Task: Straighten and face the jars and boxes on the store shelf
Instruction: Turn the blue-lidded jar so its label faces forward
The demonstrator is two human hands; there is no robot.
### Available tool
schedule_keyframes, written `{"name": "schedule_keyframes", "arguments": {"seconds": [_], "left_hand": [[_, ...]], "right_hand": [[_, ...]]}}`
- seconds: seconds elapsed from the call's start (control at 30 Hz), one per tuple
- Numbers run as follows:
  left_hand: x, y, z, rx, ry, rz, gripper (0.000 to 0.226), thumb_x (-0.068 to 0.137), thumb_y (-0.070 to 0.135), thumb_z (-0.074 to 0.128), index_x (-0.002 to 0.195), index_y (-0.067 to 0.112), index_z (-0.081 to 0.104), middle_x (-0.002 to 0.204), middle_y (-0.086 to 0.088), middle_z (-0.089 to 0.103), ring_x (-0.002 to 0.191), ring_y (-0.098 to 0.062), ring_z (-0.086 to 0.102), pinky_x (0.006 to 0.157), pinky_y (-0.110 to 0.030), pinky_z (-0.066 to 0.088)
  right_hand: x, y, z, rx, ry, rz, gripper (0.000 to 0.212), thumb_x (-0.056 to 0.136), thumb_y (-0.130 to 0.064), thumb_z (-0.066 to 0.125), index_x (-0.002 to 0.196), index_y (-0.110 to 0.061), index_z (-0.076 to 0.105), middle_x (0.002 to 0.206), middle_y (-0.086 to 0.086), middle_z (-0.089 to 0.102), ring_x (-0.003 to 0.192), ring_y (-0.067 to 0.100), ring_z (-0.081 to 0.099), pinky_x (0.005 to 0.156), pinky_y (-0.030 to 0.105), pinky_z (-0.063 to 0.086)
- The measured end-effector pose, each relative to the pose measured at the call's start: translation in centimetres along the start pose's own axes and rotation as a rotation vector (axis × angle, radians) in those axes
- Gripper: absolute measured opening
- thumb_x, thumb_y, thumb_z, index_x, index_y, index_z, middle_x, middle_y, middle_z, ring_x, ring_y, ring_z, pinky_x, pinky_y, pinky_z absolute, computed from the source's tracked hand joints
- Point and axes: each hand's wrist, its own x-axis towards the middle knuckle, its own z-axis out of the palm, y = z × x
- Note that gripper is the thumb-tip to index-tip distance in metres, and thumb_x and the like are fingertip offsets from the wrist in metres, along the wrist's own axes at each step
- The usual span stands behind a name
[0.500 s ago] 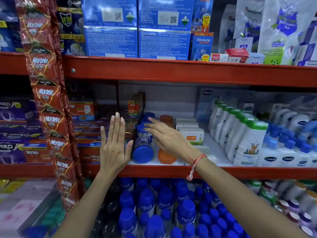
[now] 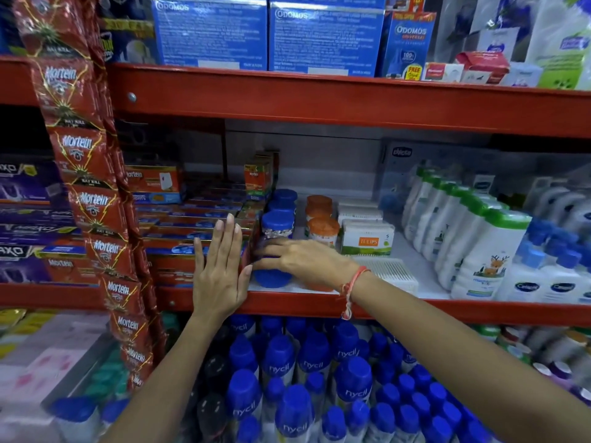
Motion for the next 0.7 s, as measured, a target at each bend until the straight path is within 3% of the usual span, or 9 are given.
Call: {"name": "schedule_keyframes", "arguments": {"seconds": [0.13, 0.33, 0.53, 0.7], "left_hand": [[-0.1, -0.1, 0.2, 0.0, 0.016, 0.001, 0.059, 0.101, 0.038, 0.016, 0.151, 0.009, 0.006, 0.162, -0.001, -0.006, 0.149, -0.019, 0.0, 0.121, -0.045, -0.006], [0.0, 0.0, 0.1, -0.01, 0.005, -0.005, 0.059, 0.1, 0.038, 0.016, 0.151, 0.011, 0.005, 0.162, 0.0, -0.007, 0.149, -0.018, 0.0, 0.121, -0.044, -0.007], [-0.1, -0.2, 0.2, -0.005, -0.01, -0.009, 0.06, 0.1, 0.038, 0.016, 0.151, 0.01, 0.005, 0.162, -0.001, -0.006, 0.149, -0.019, 0.0, 0.121, -0.044, -0.007], [0.0, -0.2, 0.1, -0.01, -0.006, -0.009, 0.059, 0.101, 0.038, 0.016, 0.152, 0.011, 0.004, 0.162, -0.001, -0.006, 0.149, -0.018, 0.001, 0.121, -0.044, -0.007]], "right_hand": [[0.4, 0.7, -0.1, 0.039, 0.006, 0.073, 0.061, 0.081, -0.012, 0.067, 0.137, -0.022, 0.045, 0.139, 0.003, 0.052, 0.126, 0.023, 0.05, 0.097, 0.038, 0.053], [1.3, 1.5, -1.4, 0.391, 0.104, 0.376, 0.078, 0.06, -0.036, 0.082, 0.128, -0.01, 0.053, 0.124, 0.007, 0.063, 0.11, 0.022, 0.062, 0.092, 0.036, 0.055], [1.1, 1.8, -1.9, 0.73, 0.112, 0.724, 0.079, 0.06, -0.046, 0.084, 0.125, -0.01, 0.058, 0.121, 0.002, 0.066, 0.106, 0.016, 0.063, 0.091, 0.03, 0.055], [1.3, 1.9, -1.8, 0.835, 0.098, 0.896, 0.075, 0.058, -0.052, 0.083, 0.116, -0.007, 0.065, 0.113, 0.002, 0.07, 0.102, 0.015, 0.064, 0.084, 0.03, 0.056]]}}
